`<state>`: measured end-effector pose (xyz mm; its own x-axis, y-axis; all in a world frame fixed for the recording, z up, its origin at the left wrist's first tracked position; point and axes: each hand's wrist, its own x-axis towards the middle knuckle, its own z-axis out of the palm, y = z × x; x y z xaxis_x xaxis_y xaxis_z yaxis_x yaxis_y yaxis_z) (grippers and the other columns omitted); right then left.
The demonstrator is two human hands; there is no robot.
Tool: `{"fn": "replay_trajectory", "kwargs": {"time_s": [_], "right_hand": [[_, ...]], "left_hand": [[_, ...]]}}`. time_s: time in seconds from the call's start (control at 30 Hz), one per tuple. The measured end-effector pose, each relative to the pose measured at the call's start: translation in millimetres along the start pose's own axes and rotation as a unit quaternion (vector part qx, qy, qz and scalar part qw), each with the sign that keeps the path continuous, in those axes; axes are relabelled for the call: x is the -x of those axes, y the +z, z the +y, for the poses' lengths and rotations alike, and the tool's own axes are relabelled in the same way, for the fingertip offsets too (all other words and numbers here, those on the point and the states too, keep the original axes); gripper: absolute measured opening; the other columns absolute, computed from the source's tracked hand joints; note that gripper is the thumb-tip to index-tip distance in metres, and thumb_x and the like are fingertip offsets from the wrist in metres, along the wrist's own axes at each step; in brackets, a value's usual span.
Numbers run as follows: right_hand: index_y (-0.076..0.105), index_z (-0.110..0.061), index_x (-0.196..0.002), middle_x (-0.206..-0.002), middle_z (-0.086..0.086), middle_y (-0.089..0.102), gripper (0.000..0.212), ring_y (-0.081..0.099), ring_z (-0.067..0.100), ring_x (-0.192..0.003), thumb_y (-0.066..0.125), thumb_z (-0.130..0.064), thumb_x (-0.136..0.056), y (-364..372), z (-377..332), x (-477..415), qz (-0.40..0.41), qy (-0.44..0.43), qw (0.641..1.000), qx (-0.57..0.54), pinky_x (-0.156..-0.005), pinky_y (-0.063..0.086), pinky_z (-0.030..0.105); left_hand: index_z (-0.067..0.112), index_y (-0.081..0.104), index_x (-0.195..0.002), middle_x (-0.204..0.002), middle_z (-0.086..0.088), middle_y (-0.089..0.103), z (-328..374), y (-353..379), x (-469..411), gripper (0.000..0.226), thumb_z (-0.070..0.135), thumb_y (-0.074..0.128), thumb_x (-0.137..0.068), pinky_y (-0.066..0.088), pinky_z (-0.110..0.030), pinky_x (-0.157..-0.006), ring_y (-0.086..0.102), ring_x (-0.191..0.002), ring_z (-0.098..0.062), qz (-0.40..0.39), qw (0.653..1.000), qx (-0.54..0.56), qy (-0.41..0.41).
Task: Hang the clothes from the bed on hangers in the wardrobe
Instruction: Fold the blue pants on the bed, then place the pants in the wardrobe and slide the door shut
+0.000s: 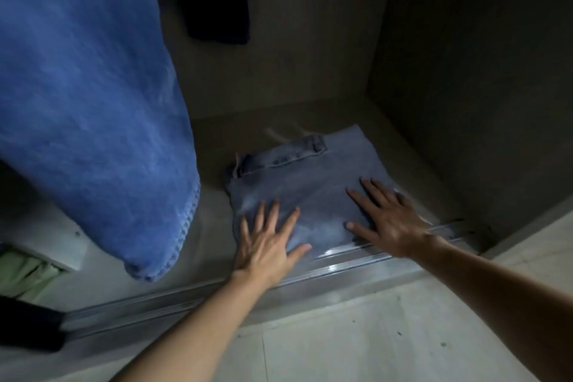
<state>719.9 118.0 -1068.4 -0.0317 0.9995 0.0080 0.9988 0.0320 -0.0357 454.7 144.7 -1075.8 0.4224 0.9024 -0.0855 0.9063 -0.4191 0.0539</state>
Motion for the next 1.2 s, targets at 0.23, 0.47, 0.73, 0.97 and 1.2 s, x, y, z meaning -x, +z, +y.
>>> {"fn": "replay_trajectory", "kwargs": {"time_s": [0.23, 0.47, 0.73, 0.97, 1.2], "right_hand": [[0.006, -0.037, -0.153, -0.162, 0.008, 0.005, 0.087, 0.006, 0.031, -0.149, 0.009, -0.083, -0.079, 21.8, -21.3, -41.4, -0.008, 0.004, 0.999, -0.035, -0.11, 0.026, 0.056], [-0.01, -0.038, -0.151, -0.161, 0.002, -0.016, 0.081, -0.015, 0.023, -0.148, 0.012, -0.078, -0.084, 26.4, -24.2, -77.1, -0.035, 0.013, 0.999, -0.033, -0.116, 0.009, 0.055], [0.001, -0.027, -0.153, -0.162, 0.009, -0.002, 0.079, -0.001, 0.028, -0.149, 0.027, -0.069, -0.091, 5.7, -37.4, -30.0, -0.103, 0.057, 0.993, -0.017, -0.113, 0.019, 0.056], [0.028, -0.023, -0.148, -0.158, 0.006, 0.024, 0.065, 0.02, 0.025, -0.145, 0.042, -0.056, -0.094, -55.4, -68.3, 100.2, -0.165, 0.05, 0.984, -0.056, -0.11, 0.029, 0.045], [0.031, -0.019, -0.147, -0.157, 0.008, 0.025, 0.062, 0.023, 0.025, -0.144, 0.038, -0.055, -0.096, -146.8, -103.2, 193.9, -0.233, 0.086, 0.966, -0.071, -0.109, 0.031, 0.043]], "left_hand": [[0.044, 0.006, -0.149, -0.159, -0.009, 0.008, -56.3, -0.1, -57.2, 0.073, 0.071, 0.032, -0.086, 0.017, -0.05, -0.112, 0.006, -0.146, -0.032, 0.018, 0.998, -0.028, -0.049], [0.039, 0.027, -0.147, -0.153, -0.015, 0.029, -70.6, 9.1, -80.3, 0.079, 0.074, 0.011, -0.078, 0.026, -0.052, -0.107, 0.025, -0.138, -0.04, 0.072, 0.996, -0.019, -0.052], [0.02, 0.03, -0.148, -0.156, -0.019, 0.019, -22.6, -4.2, -26.7, 0.058, 0.028, 0.047, -0.094, 0.016, -0.051, -0.113, 0.013, -0.144, -0.037, 0.036, 0.998, -0.022, -0.04], [0.018, 0.05, -0.12, -0.125, -0.009, 0.046, 33.2, -60.3, 89.9, 0.032, 0.024, 0.048, -0.089, 0.033, -0.041, -0.096, 0.044, -0.117, -0.03, -0.105, 0.994, -0.006, 0.01], [0.015, 0.056, -0.111, -0.118, -0.01, 0.054, 46.9, -151.9, 181.7, 0.024, 0.021, 0.042, -0.092, 0.035, -0.041, -0.093, 0.049, -0.112, -0.029, -0.203, 0.979, 0.008, 0.013]]}}
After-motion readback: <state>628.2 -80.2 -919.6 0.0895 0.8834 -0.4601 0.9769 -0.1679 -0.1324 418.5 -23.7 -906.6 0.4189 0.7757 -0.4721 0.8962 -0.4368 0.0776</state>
